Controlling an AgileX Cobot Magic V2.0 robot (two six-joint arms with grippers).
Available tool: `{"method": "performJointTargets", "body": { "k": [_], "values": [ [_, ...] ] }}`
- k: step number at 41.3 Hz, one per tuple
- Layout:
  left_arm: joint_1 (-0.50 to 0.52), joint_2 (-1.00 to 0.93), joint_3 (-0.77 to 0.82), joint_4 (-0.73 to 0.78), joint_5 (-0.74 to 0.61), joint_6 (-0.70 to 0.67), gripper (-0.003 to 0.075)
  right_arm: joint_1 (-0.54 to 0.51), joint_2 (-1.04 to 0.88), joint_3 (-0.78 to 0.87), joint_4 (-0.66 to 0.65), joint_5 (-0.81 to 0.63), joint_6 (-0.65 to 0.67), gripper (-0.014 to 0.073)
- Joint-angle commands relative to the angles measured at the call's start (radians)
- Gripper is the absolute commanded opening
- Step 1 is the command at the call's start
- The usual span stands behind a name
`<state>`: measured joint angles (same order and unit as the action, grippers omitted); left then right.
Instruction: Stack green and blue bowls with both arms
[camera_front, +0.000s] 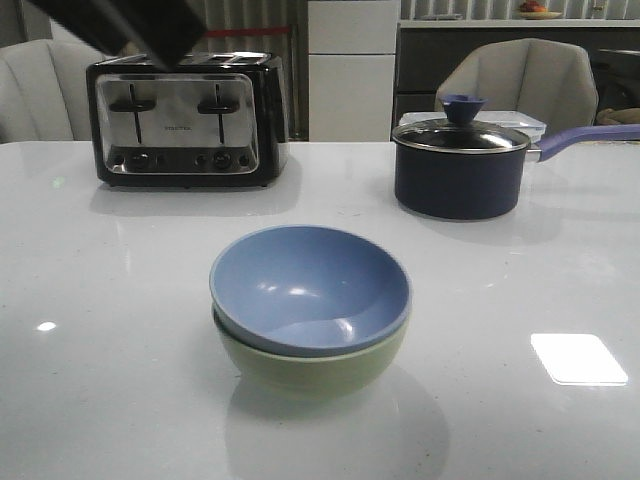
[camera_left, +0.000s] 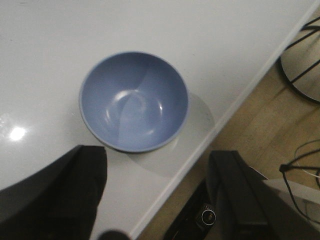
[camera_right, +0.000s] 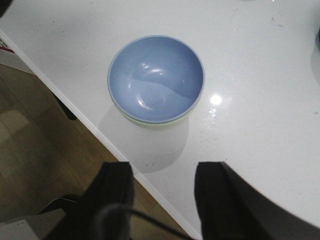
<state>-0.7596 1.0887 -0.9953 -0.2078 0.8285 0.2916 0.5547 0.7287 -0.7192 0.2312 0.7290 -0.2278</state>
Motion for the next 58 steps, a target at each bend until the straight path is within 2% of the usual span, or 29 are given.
{"method": "performJointTargets", "body": {
  "k": [1,5,14,20,27,30,32,41,45,58],
  "values": [
    [-0.023,-0.105,0.049,-0.015,-0.044,-0.001,0.0488,0.0,-0.006,-0.028,0.005,-0.063,-0.011,0.0414],
    [-0.017,-0.202,0.129,0.018,-0.044,-0.049,0.0486,0.0,-0.006,-0.028,0.0,-0.057,-0.011,0.0414],
    [-0.007,-0.341,0.215,0.256,-0.042,-0.275,0.0437,-0.004,-0.006,-0.028,-0.077,-0.046,-0.006,0.0414],
    [-0.007,-0.381,0.226,0.261,-0.039,-0.277,0.0436,-0.04,-0.006,-0.028,-0.156,0.013,0.115,0.0414],
    [-0.007,-0.381,0.226,0.261,-0.043,-0.278,0.0433,-0.052,-0.006,-0.028,-0.153,0.056,0.13,0.0414],
    [-0.007,-0.381,0.226,0.261,-0.045,-0.278,0.0398,-0.052,-0.006,-0.028,-0.153,0.058,0.13,0.0412],
    [-0.007,-0.381,0.226,0.261,-0.048,-0.278,0.0357,-0.052,-0.006,-0.028,-0.153,0.058,0.13,0.0388],
    [-0.007,-0.381,0.226,0.261,-0.056,-0.278,0.0085,-0.052,-0.006,-0.028,-0.148,0.066,0.13,0.0132],
    [-0.007,-0.381,0.226,0.261,-0.058,-0.278,0.0099,-0.052,-0.006,-0.028,-0.148,0.07,0.13,0.0051],
    [-0.007,-0.381,0.226,0.261,-0.057,-0.278,0.0097,-0.052,-0.006,-0.028,-0.148,0.071,0.13,0.0056]
  ]
}}
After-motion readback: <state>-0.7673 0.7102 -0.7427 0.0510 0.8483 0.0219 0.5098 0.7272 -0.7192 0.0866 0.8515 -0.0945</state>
